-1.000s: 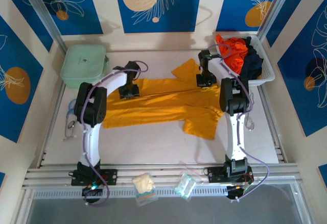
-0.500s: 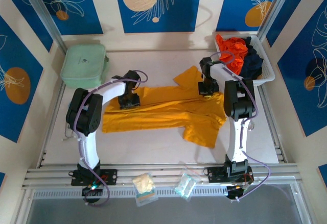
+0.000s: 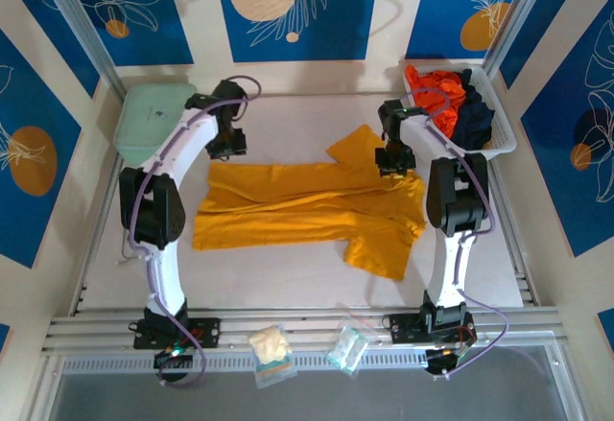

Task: Fold and stack the t-shirts

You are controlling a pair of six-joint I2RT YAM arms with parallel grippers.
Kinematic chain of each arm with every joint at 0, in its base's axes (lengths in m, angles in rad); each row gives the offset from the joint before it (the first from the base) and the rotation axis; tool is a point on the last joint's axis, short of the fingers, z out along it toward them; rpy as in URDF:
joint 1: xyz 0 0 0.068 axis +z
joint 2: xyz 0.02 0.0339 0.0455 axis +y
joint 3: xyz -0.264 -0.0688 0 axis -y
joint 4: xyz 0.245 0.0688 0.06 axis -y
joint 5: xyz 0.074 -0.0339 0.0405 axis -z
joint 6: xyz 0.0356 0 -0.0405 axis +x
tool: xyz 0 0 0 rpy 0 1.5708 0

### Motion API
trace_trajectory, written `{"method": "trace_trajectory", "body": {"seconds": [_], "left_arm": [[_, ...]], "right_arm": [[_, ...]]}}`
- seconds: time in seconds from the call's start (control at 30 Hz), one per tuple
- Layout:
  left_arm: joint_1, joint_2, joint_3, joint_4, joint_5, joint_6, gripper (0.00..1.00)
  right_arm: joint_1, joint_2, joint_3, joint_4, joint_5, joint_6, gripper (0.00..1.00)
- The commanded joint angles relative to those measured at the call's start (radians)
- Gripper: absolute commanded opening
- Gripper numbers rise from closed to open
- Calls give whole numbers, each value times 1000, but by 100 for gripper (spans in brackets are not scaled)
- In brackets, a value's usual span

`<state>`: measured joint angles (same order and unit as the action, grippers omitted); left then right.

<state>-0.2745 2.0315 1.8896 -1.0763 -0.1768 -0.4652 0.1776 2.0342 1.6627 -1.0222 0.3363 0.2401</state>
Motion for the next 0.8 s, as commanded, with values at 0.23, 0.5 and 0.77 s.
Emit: {"method": "trace_trajectory", "body": {"seconds": [0.23,0.5,0.77], "left_arm": [[145,196,44,-26,32,157,47],[199,242,78,29,100,276,47],[199,306,130,28,110,331,47]], "right_arm": [[32,-183,-99,-31,-65,40,21],[59,-206,-170,-5,-72,57,19],[76,-192,-183,-1,-70,65,18]]}}
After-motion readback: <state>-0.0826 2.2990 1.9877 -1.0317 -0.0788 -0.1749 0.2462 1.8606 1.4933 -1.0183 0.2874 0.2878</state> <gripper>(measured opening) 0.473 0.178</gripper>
